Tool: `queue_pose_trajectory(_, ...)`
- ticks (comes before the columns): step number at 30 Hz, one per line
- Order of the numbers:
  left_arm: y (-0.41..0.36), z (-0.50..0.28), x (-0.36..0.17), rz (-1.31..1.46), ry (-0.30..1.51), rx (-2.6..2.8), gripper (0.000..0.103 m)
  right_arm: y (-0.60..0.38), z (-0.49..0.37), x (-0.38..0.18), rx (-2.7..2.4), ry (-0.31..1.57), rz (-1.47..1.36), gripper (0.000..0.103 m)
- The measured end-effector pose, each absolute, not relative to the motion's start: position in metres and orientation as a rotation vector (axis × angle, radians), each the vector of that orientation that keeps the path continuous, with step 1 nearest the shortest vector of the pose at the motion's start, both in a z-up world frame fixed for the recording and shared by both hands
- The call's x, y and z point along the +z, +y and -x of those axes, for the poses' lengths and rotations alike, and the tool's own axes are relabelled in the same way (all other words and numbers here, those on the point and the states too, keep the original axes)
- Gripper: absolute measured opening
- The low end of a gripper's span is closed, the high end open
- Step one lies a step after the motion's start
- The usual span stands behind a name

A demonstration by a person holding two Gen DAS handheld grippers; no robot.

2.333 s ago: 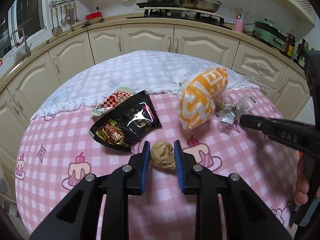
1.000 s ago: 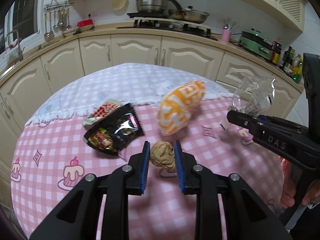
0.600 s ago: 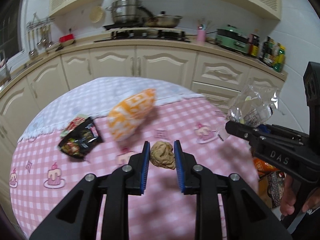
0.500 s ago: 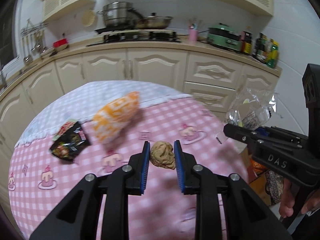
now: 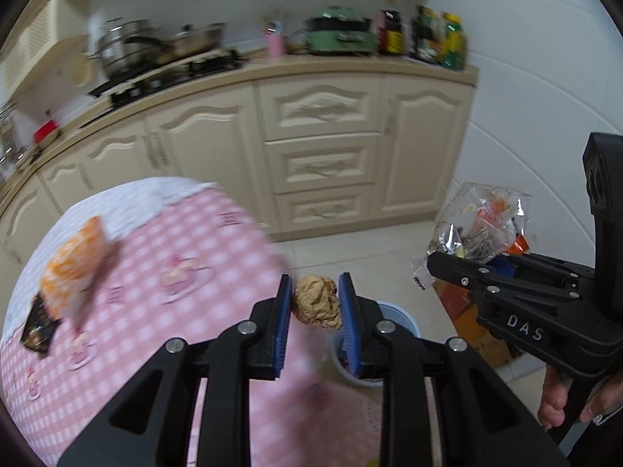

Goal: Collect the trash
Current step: 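Carry the walnut and clear wrapper over the blue bucket and open both grippers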

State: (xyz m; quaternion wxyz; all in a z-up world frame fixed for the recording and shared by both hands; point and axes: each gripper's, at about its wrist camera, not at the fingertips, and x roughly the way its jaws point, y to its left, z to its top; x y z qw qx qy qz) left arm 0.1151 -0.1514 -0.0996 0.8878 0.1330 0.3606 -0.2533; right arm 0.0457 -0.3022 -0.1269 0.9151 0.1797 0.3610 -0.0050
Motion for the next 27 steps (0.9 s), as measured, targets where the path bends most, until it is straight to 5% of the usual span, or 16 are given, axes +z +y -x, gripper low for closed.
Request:
queue_pose_trajectory(14, -0.290, -0.112, -0.155, -0.399, 0.882, -0.699, 0.024, -0.418, 0.004, -0.171, -0.221, 0.794, -0.498, 0.026)
queue_pose_trajectory(27, -0.332, -0.135, -0.180, -0.406, 0.929, -0.688, 0.025, -0.453, 0.025, -0.196, -0.282, 0.838, -0.543, 0.026)
